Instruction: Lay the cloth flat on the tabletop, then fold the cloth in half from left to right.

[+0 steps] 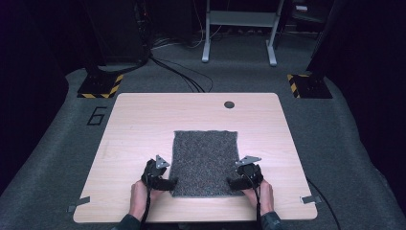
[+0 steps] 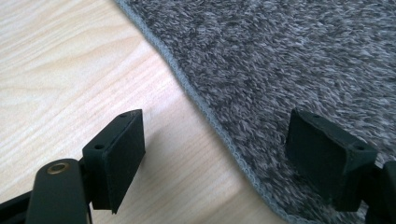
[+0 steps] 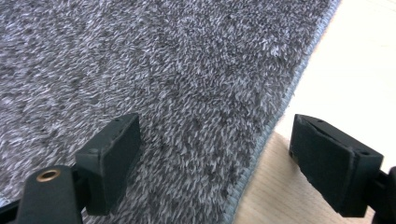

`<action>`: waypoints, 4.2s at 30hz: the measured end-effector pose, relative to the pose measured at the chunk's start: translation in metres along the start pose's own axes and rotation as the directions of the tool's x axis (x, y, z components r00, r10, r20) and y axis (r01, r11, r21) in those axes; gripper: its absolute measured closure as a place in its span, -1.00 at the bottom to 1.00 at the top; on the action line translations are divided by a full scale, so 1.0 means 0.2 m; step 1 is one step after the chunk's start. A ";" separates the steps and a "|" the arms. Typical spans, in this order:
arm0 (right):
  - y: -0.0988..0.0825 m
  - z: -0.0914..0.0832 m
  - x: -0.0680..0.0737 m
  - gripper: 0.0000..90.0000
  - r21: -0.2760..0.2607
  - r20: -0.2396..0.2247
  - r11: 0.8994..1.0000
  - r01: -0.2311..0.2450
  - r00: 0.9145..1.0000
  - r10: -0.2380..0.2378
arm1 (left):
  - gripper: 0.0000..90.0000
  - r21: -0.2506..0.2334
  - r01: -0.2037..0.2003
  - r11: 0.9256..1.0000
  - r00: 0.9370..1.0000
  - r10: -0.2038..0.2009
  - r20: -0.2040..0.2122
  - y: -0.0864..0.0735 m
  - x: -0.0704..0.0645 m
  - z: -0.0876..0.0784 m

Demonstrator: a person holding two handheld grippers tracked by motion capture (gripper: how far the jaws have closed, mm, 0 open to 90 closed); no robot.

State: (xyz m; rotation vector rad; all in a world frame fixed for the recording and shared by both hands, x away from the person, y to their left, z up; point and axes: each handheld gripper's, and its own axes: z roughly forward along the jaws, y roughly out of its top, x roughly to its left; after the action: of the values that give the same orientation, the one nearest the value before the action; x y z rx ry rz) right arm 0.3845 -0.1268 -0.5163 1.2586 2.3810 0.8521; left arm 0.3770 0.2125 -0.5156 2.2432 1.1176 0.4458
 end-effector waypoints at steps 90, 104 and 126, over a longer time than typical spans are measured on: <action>0.26 0.19 0.91 0.91 -0.102 -0.218 0.966 0.237 0.942 -0.255 | 0.93 -0.080 0.160 0.984 0.987 -0.162 -0.014 0.53 0.39 0.42; 0.27 0.01 0.89 0.92 -0.218 -0.213 0.958 0.185 0.949 -0.232 | 0.94 -0.095 0.134 0.986 0.990 -0.137 -0.026 0.59 0.38 0.29; 0.36 -0.12 0.84 0.91 -0.304 -0.205 0.937 0.171 0.949 -0.240 | 0.95 -0.120 0.067 0.991 0.992 -0.079 -0.098 0.79 0.36 0.10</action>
State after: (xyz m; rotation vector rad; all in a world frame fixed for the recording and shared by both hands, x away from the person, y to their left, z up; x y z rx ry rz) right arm 0.3234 0.0345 -0.4534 0.8164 2.4038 1.2833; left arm 0.5267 0.1889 -0.4281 2.0918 1.1906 0.5867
